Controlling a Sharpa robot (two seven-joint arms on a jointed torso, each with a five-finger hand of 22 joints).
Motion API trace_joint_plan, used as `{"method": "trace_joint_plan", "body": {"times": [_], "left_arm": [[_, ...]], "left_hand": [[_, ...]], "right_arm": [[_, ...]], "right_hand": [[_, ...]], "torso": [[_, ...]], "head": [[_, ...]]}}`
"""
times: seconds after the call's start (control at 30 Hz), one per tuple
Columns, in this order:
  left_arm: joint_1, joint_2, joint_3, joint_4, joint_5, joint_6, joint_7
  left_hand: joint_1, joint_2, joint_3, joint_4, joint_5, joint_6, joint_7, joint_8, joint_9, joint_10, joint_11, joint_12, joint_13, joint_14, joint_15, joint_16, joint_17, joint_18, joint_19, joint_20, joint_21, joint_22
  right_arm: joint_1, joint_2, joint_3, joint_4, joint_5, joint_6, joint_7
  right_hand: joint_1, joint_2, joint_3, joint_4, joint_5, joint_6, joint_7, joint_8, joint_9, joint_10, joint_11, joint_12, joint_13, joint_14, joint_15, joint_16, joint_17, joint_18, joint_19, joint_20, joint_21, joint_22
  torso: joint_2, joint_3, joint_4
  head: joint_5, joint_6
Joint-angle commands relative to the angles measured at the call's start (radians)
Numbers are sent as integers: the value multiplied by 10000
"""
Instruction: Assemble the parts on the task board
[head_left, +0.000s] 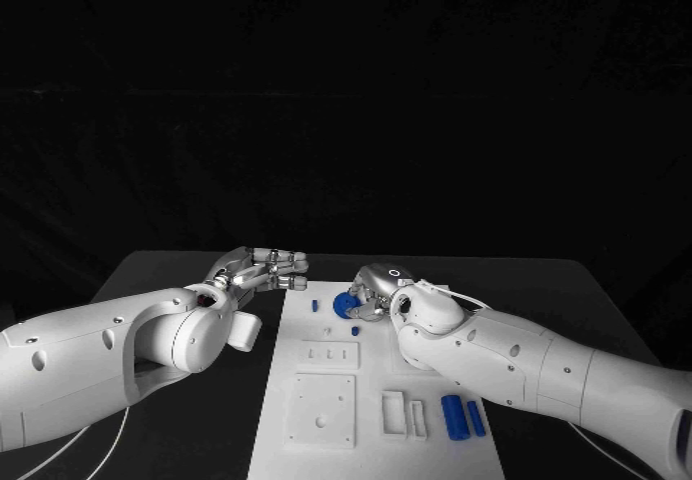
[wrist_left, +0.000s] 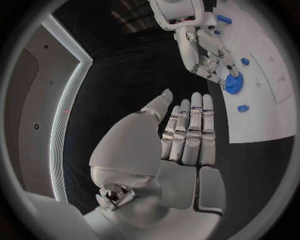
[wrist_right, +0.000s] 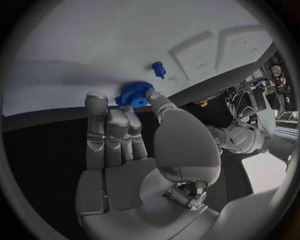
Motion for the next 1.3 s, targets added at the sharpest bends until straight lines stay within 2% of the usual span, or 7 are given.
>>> {"method": "trace_joint_plan", "body": {"times": [0.03,0.27,0.67,0.93,1.1,1.2,1.3], "left_arm": [[34,43,9,0,-42,105,42],[31,124,7,-105,-38,102,25],[30,146,6,-150,-34,108,31],[29,116,6,-195,-34,99,41],[29,93,6,-207,-29,86,57],[28,80,5,-208,-25,89,61],[28,55,5,-218,-22,85,74]], "left_hand": [[33,-19,-35,-8,26,-89,-1,-14,10,-95,-11,-19,14,-20,35,45,-1,-63,-47,2,19,-15],[20,-15,-40,5,29,-111,5,-16,10,-108,-5,-20,14,-21,37,45,-1,-63,-44,4,17,-22],[20,-15,-40,5,29,-111,5,-16,10,-108,-5,-20,14,-21,37,45,-1,-63,-44,4,17,-22],[20,-15,-40,5,29,-111,5,-16,10,-108,-5,-20,14,-21,37,45,-1,-63,-44,4,17,-22],[27,-13,-45,6,34,-132,8,-11,12,-112,-4,-18,15,-26,38,46,-2,-59,-24,6,5,-64],[27,-13,-45,6,34,-132,8,-11,12,-112,-4,-18,15,-26,38,46,-2,-59,-24,6,5,-64],[27,-13,-45,6,34,-132,8,-11,12,-112,-4,-18,15,-26,38,46,-2,-59,-24,6,5,-64]], "right_arm": [[-23,21,-12,-34,170,95,115],[-23,24,-29,-67,394,66,234],[-28,-107,-37,-18,473,-106,269],[-62,-667,-17,451,963,-1094,701],[-70,-1306,179,959,1630,-1731,1293],[-72,-1770,424,1278,2151,-1777,1672],[-72,-2410,701,1539,2947,-1500,2754]], "right_hand": [[-134,-42,-333,297,10,-105,-7,-26,-15,-83,-4,-92,-48,-21,8,-49,-13,13,483,25,-42,-17],[-470,-100,-813,1373,185,-243,10,-21,-12,-123,18,-110,-111,-13,21,-41,32,46,491,47,-12,-24],[-352,-96,-752,1347,205,-208,6,-21,-12,-116,16,-80,-105,-14,23,-50,37,47,485,43,-15,-34],[-364,-157,-1046,1444,352,-378,54,-22,-10,-90,52,-55,-103,-14,50,-45,44,116,485,69,0,-43],[-217,-102,-1257,1299,447,-387,60,-19,-8,-65,54,-7,-76,-9,51,-3,87,154,485,77,59,-14],[-83,-55,-1370,1071,488,-360,59,-21,-9,-66,54,-6,-74,-12,48,8,105,160,479,75,81,10],[211,311,-1246,190,822,-254,72,-16,-9,-80,46,2,-53,-18,47,-15,97,127,468,83,96,62]], "torso": [[-1,-4,-6],[6,-9,-13],[-10,11,0],[-16,25,-45],[-50,30,-98],[-80,52,-164],[-111,87,-246]], "head": [[2,-6],[-12,-14],[-7,-17],[11,17],[19,104],[24,99],[45,124]]}}
